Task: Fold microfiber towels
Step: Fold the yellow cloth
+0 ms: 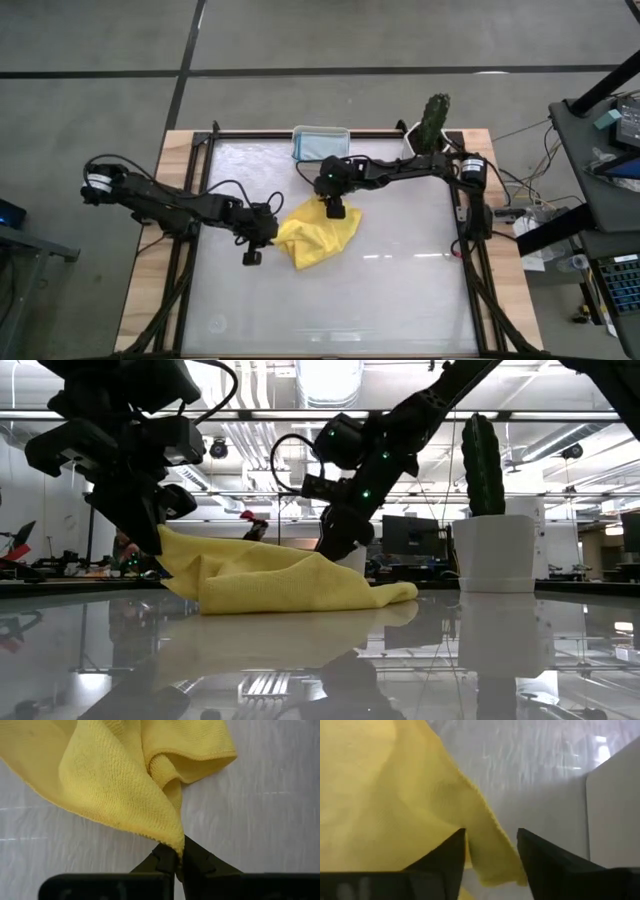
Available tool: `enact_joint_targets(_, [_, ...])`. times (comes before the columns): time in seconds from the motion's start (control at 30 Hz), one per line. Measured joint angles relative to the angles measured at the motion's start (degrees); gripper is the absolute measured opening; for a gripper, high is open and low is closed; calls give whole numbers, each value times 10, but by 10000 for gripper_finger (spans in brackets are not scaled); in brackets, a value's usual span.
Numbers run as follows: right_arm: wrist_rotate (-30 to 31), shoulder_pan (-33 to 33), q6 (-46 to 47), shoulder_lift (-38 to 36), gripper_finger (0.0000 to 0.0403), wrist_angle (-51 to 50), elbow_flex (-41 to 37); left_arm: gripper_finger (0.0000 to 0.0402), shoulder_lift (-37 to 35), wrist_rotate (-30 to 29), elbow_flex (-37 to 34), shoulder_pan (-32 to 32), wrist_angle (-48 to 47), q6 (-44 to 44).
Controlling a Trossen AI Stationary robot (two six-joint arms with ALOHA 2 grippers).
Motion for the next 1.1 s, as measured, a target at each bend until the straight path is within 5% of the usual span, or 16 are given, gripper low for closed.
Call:
enact_joint_targets(0.3, [-13, 5, -5, -20, 19, -22, 1, 0, 0, 0, 1, 0, -2, -1])
enact_joint_targets(0.7, [-6, 39, 18, -182, 8, -117, 0, 0, -34, -30, 77, 0, -131, 1])
enact_joint_targets(1.1, [-6, 80, 68, -376, 8, -134, 5, 0, -74, -84, 301, 0, -326, 63])
